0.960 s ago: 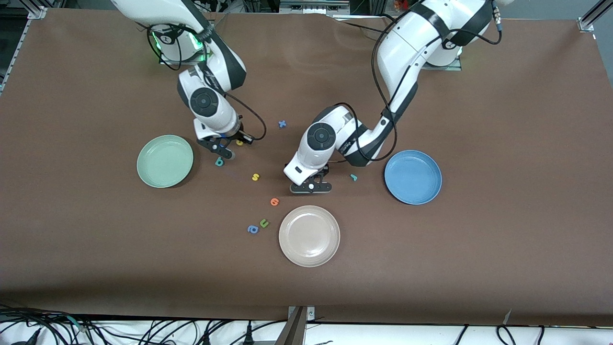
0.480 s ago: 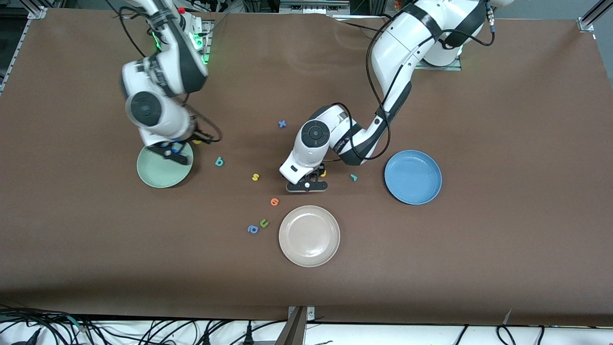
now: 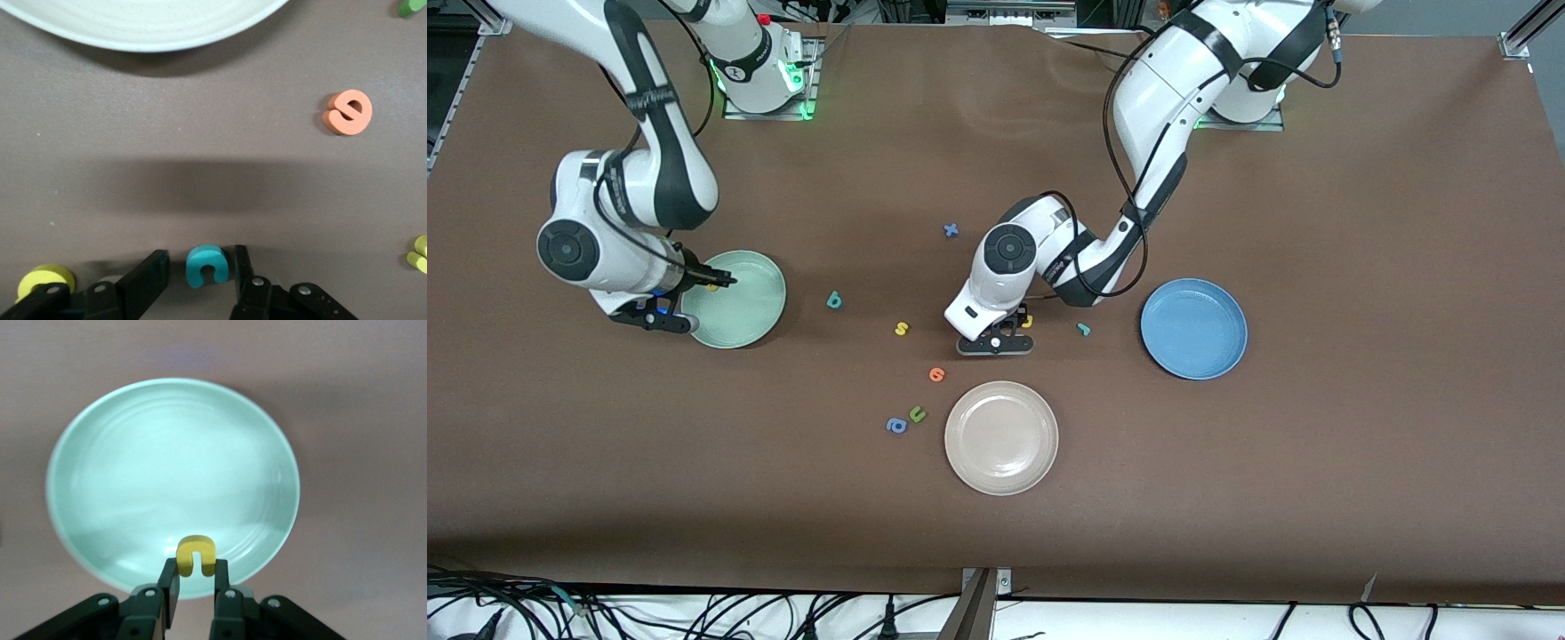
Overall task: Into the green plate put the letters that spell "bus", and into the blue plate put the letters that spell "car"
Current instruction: 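Carry the yellow n into the green plate and open the right gripper, then drop the teal c into the blue plate while the right gripper reaches teal q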
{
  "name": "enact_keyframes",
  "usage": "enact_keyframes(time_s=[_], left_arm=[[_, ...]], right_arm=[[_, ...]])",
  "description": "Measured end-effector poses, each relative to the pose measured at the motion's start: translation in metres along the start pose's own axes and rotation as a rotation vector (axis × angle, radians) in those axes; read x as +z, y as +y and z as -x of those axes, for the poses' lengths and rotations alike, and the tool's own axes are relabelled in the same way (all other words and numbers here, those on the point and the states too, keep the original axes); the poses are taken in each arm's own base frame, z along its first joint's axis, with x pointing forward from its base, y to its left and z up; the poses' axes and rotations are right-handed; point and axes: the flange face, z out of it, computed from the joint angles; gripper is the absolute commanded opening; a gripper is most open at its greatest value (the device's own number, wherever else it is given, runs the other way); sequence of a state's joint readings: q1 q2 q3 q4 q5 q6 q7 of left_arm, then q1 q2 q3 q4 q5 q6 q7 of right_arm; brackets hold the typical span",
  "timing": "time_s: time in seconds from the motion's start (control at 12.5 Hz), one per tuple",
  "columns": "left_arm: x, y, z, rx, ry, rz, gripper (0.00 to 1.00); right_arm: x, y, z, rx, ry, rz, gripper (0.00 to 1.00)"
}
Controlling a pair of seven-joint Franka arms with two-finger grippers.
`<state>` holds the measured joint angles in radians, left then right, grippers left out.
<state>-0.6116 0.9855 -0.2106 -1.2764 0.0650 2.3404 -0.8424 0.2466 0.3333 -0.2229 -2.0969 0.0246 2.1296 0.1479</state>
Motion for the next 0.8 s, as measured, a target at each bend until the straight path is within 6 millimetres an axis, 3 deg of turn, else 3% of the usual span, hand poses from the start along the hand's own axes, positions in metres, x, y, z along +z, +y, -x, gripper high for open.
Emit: enact_keyframes(time_s=[0.08,0.24,0.32,0.4,0.64,0.8], left_arm=[[0.000,0.001,0.000,0.001,0.002,0.000,0.38],[0.000,0.001,0.000,0.002,0.003,0.001,0.27],[-0.002,0.003,0.000,0.003,0.006,0.005,0.21],[-0.002,0.003,0.000,0.004,0.007,0.006,0.19],[-0.003,0.001,-0.002,0.021,0.019,-0.019,0.20],[-0.012,-0.003,-0.007,0.024,0.008,-0.063,0.20]], right_arm=[[0.014,0.007,-0.006,-0.016,-0.001,0.003,0.19],[0.035,0.009,-0.014,-0.031,0.000,0.011,0.67],[0.040,0.008,-0.015,-0.034,-0.001,0.014,0.85],[0.041,0.008,-0.015,-0.036,-0.001,0.015,0.96],[0.029,0.005,-0.015,-0.041,0.007,0.009,0.98],[0.011,-0.009,-0.008,-0.031,-0.001,-0.017,0.97]])
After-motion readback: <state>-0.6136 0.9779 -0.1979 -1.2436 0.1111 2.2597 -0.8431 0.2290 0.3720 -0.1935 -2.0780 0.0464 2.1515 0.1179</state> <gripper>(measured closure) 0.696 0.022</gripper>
